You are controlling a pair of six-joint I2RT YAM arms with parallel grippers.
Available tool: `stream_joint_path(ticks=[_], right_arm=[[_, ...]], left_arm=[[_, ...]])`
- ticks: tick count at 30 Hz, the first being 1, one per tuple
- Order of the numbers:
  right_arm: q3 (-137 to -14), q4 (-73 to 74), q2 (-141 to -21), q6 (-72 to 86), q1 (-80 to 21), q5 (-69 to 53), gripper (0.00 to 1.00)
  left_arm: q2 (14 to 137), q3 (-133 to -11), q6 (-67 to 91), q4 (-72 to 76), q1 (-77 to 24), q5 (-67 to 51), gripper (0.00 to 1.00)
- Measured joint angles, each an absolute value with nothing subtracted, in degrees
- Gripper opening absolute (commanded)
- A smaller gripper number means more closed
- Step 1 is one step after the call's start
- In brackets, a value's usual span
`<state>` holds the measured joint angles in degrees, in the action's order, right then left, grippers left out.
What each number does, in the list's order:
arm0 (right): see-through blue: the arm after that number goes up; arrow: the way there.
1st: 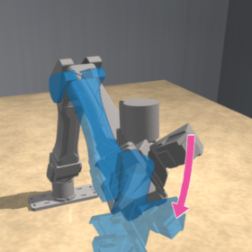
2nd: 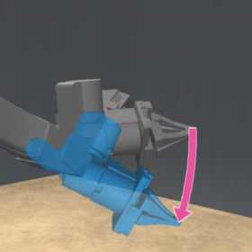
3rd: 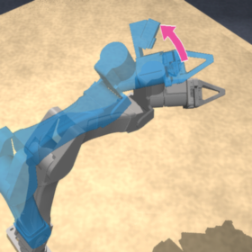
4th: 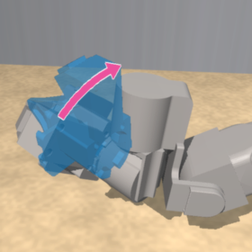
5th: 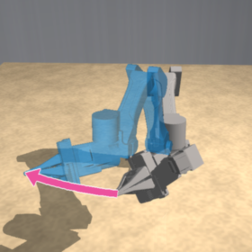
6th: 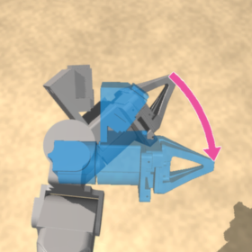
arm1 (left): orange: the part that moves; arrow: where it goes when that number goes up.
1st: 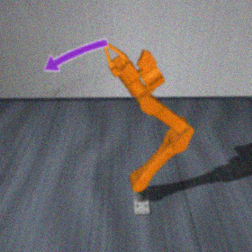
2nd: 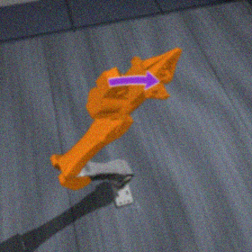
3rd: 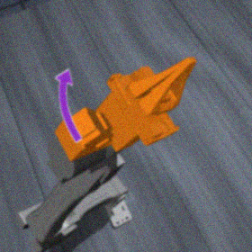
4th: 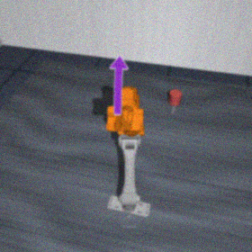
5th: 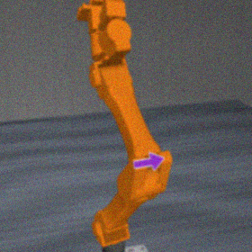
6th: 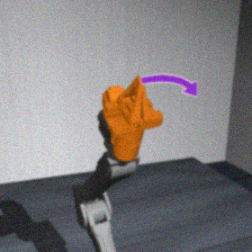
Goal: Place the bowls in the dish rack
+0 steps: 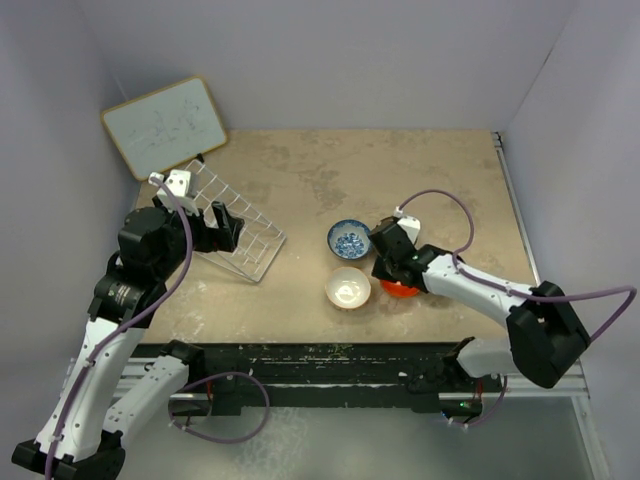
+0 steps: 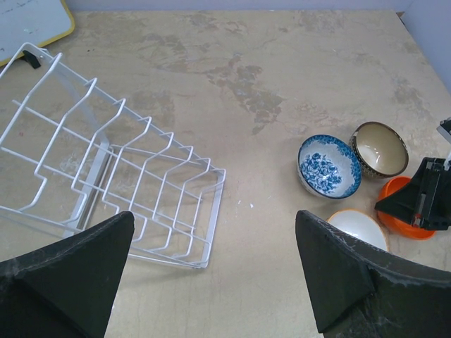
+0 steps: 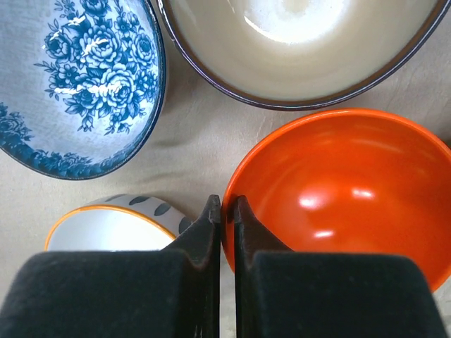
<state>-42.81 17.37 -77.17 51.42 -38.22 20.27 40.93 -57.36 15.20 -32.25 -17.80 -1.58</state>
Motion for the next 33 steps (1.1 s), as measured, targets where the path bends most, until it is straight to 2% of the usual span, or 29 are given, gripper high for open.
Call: stream_joint_path(ticks=[12,17,22,25,33], right_arm=[[-46.78,27.57,-68.01,49.08,-39.53,21.26,0.0],[-50.98,25.67,-62.89,46.13,-40.14,16.69,0.0],[-50.35,12.16,-61.69,44.75,-40.73,6.33,0.0],[-46.89,-4.1,-63.2,46.52,-41.91,-1.02,0.0],[-43.68,-43.27,-77.91,54.48,-47.44,-8.69,0.0]], left_arm=[[41.76,-59.29,15.11,-33.1,-17.8,-0.25,0.99],[41.36,-61.84,14.68,-33.52,-17.8,0.8,0.99],[40.53,-63.68,14.28,-34.48,-17.8,2.07,0.99],[39.97,-65.56,14.11,-35.42,-17.8,2.83,0.99],[38.0,-68.53,13.87,-35.94,-17.8,4.73,0.99]])
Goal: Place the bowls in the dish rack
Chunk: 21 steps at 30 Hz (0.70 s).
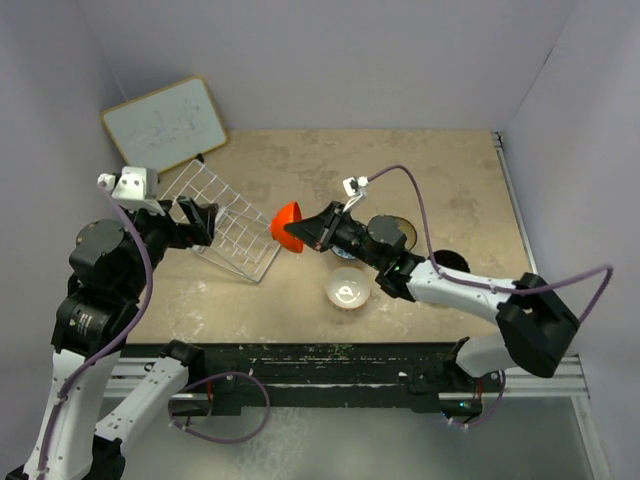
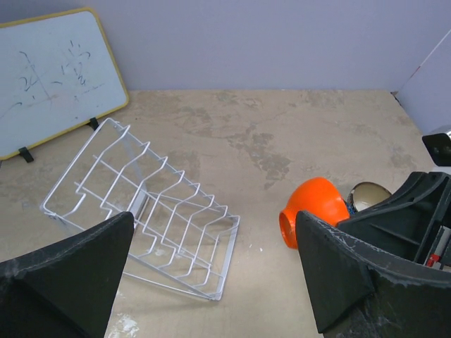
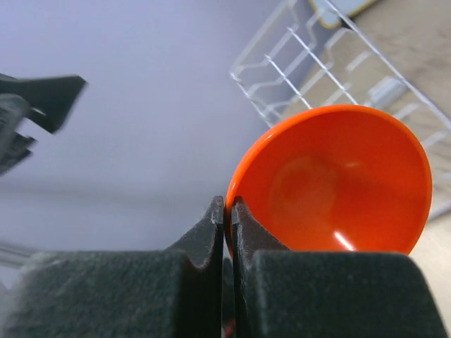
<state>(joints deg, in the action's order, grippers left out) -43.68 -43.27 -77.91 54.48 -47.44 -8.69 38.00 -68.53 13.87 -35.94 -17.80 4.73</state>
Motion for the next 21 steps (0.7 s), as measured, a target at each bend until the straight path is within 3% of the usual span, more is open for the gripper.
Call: stream_joint_path(ticks=[10,21], right_arm=[[-44.4,-74.28,-97.76,68.2,-53.58,1.32,0.0],[-50.3,-83.2,-113.51,78.67,-55.48,7.53,0.0]], left_arm=[[37.74,-68.58,13.87,-38.76,-17.8,5.96,0.99],[37.08,-68.69,13.76,-39.18,-17.8,6.24,0.99]])
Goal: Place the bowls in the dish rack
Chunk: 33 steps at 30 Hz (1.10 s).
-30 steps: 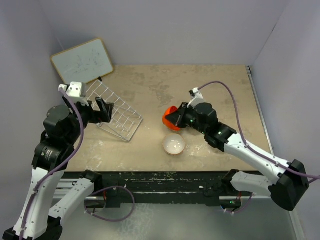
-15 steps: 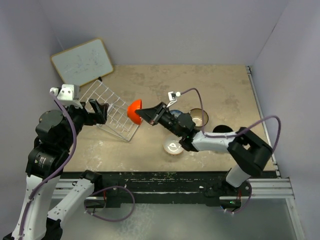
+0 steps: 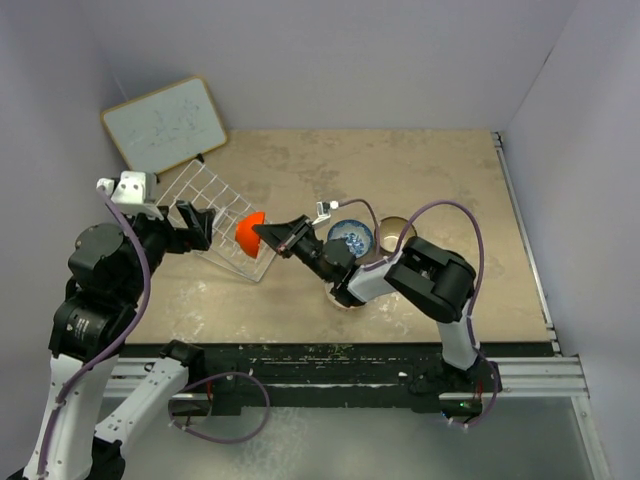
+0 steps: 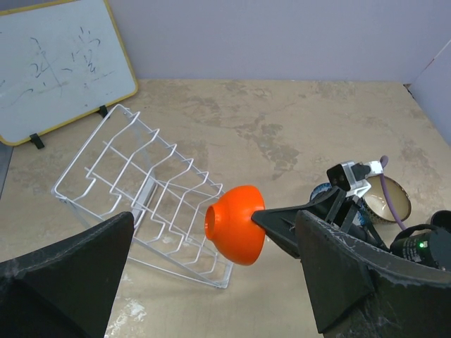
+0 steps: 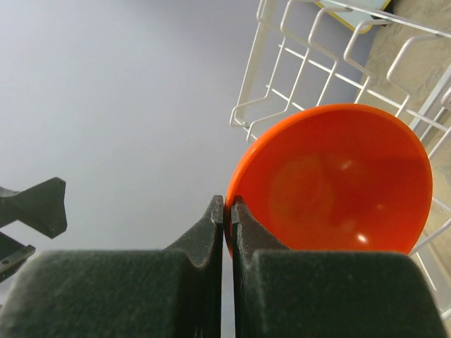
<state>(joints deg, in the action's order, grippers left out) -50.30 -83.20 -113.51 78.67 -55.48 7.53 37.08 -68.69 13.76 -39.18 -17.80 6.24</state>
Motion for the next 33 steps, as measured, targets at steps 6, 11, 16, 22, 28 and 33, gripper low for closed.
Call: stream_joint_path(ticks=[6,11,16,22,28,33], right_arm=[[-50.85,-83.59,-115.52,81.14,-55.66,9.52,0.0],[-50.98,-83.61,-115.94,81.91,-55.94,10.79,0.0],[-52.03,-83.33,-118.24,82.98,-55.99,11.05,0.0],[-52.1,-81.32,-118.89,83.4,-56.21,11.51,0.0],[-54.41,-80.31,-120.18,83.46,-56.18,11.49,0.0],[-56.47,-79.11,-122.21,83.83,-56.21,11.38,0.0]], left_arm=[[36.51,-68.69,13.04,-39.59,-17.8,6.42,0.99],[36.51,-68.69,12.75,-40.14,-17.8,6.46,0.99],[36.51,-68.69,12.58,-40.16,-17.8,6.46,0.99],[36.51,-68.64,12.36,-40.16,-17.8,6.48,0.99],[36.51,-67.99,12.38,-39.99,-17.8,6.46,0.99],[36.47,-67.57,12.38,-40.1,-17.8,6.48,0.99]])
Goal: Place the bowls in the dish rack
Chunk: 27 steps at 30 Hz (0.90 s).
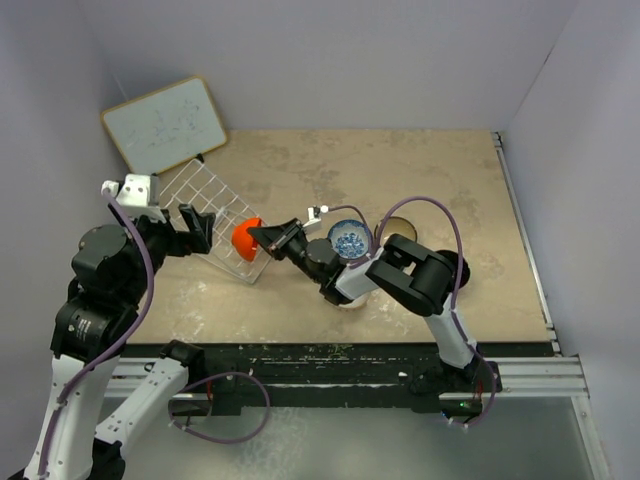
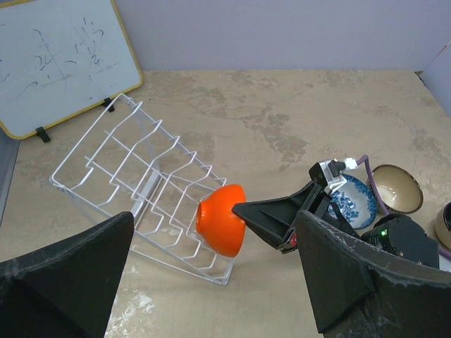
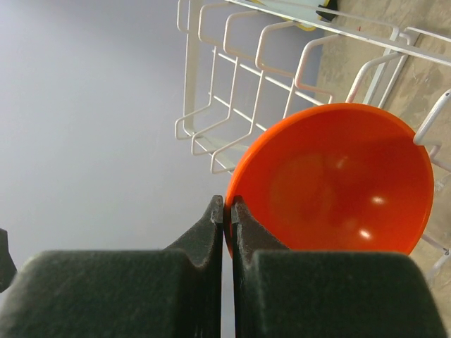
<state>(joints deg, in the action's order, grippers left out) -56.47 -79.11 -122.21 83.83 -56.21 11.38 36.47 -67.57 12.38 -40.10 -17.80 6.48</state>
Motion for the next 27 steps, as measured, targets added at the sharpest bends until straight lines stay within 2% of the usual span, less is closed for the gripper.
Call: stream_joint_path(ticks=[16,27], right_arm=[[-57.52,-76.95,-122.48,84.23,-53.89,9.21,0.0],[-57.95,-71.68,-119.44,77.21,-48.97,5.06,0.0]], left_arm=[[35.07,-66.22,12.38,-40.03,-17.8,7.11,0.99],[35.03,-65.65,12.38,-40.01,-17.8,7.11,0.99]])
